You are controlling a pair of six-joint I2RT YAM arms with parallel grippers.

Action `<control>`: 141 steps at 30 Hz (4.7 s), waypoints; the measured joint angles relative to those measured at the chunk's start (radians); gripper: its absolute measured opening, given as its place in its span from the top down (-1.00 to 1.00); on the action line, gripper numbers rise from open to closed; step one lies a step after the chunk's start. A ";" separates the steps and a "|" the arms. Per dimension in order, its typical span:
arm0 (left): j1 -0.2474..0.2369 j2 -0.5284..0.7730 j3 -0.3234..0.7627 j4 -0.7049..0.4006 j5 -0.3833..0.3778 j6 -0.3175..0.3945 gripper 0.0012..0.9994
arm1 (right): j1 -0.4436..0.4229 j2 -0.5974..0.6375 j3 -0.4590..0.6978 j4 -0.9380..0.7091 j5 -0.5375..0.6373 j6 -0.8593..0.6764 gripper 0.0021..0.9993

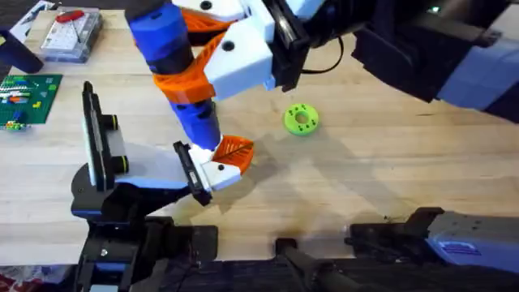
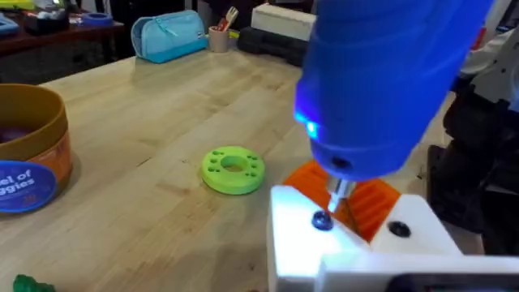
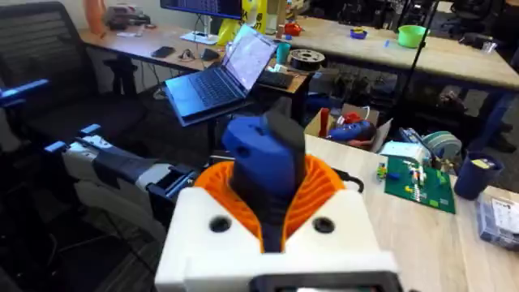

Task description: Pick up the gripper from the table and insert it into the empty holder that is missing its gripper. Then pick up a screw, insert it into the mounting hole, and use the screwdriver to tighten it. Finally, clean up the table by picking up the vegetable and placing it into the bucket.

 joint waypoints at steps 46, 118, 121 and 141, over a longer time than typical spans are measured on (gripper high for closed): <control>0.000 0.000 0.000 0.000 -0.001 -0.003 0.96 | 0.006 0.026 -0.006 0.137 0.005 0.047 0.85; 0.000 0.000 0.000 0.000 -0.003 -0.003 0.98 | -0.526 0.542 0.294 -1.147 1.410 -0.916 0.85; 0.000 0.000 0.000 0.000 -0.003 -0.003 0.98 | -0.527 0.566 0.238 -1.101 1.419 -0.924 0.86; 0.000 0.000 0.000 0.000 -0.006 -0.004 -0.94 | -0.537 0.507 0.202 -1.011 1.441 -0.824 -0.95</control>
